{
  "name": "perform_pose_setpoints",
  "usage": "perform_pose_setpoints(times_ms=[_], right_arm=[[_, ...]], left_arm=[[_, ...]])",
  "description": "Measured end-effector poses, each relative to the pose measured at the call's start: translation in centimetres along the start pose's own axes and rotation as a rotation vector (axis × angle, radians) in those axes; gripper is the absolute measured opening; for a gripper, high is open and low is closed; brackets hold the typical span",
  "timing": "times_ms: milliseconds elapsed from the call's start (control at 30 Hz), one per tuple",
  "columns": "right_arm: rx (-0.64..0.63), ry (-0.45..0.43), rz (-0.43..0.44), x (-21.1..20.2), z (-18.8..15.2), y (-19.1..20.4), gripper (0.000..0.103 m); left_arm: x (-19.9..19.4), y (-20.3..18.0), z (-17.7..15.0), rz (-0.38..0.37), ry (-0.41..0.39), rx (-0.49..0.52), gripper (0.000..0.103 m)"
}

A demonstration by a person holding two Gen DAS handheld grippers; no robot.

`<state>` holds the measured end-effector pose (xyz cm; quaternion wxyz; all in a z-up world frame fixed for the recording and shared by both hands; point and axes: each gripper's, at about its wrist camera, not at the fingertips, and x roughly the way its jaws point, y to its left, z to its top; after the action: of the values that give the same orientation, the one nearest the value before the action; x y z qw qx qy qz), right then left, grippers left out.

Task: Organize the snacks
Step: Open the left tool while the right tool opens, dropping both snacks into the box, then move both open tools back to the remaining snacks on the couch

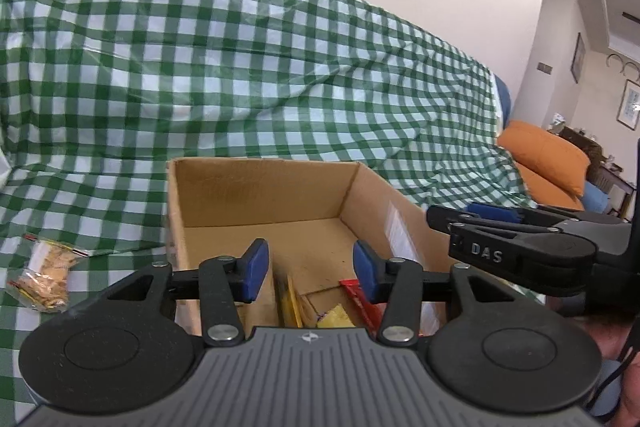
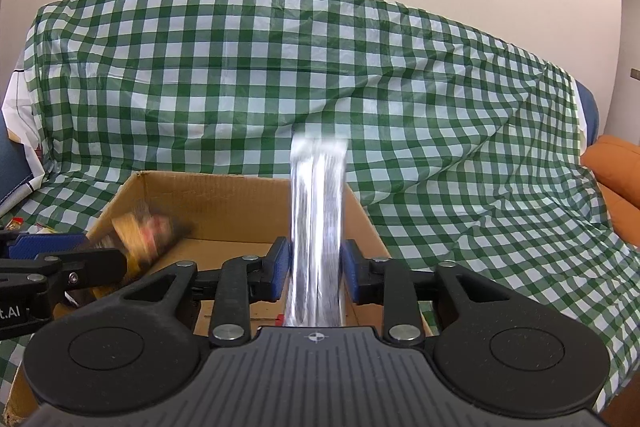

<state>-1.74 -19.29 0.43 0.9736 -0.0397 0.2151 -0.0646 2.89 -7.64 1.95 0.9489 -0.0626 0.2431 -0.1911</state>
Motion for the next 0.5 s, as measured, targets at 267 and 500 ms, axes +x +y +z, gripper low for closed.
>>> perform_pose_setpoints(times_ms=[267, 500], right_arm=[[0.036, 0.012, 0.005, 0.2, -0.1, 0.3, 0.05], [0.064, 0.031, 0.075, 0.2, -0.1, 2.2, 0.05]], left_arm=[[-1.4, 1.6, 0.4, 0.052, -0.029, -0.019, 0.039], [-2.8, 6.2, 2.7, 0.07, 0.065, -0.114, 0.034]])
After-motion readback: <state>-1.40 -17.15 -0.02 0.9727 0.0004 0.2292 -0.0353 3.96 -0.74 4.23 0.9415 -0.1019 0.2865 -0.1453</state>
